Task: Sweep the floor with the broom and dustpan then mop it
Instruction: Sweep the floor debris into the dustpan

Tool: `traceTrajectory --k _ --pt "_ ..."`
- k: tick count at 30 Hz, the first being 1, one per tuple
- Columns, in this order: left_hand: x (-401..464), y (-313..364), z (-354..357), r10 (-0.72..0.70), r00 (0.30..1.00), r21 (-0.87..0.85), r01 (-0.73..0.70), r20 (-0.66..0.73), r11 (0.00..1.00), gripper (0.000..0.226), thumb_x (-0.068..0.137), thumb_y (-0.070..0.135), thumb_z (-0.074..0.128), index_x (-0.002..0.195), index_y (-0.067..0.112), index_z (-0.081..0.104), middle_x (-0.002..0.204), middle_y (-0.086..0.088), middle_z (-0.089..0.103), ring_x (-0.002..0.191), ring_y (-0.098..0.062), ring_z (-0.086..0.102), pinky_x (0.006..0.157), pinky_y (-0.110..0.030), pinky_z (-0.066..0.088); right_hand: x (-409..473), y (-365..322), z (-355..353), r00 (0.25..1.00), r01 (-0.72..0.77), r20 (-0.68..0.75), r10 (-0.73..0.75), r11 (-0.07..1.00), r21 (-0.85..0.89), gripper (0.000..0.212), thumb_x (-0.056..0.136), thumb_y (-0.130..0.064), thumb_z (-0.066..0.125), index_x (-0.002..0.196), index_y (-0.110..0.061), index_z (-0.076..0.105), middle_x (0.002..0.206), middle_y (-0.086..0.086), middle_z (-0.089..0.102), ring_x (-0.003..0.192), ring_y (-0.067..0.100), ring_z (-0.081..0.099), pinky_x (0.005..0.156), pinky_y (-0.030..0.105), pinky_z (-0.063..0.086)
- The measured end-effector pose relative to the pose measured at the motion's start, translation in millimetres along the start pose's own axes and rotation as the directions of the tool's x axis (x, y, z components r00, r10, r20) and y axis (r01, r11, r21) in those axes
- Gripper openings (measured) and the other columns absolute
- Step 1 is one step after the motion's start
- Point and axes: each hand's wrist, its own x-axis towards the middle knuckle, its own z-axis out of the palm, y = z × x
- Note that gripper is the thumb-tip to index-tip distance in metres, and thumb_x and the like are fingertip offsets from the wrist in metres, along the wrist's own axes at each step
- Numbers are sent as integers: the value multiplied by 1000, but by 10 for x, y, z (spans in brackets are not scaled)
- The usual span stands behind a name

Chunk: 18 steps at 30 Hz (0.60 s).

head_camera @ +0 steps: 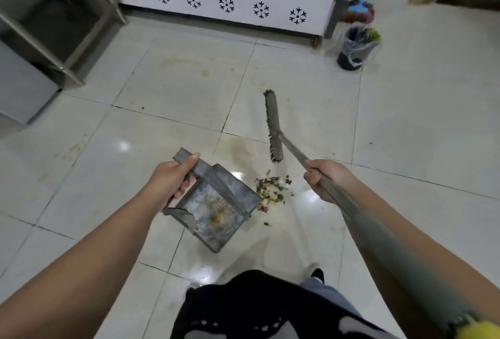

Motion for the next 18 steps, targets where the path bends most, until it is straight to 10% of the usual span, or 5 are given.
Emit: traceTrajectory --k 18 --pt "1131 1819 2401 -43 996 -252 21 -80 967 50 86 48 58 58 8 49 32 5 36 26 -10 27 31 -11 20 669 -3209 -1238 992 91 -41 -122 891 -445 24 98 -9 46 75 -7 39 57 6 33 17 5 30 24 7 26"
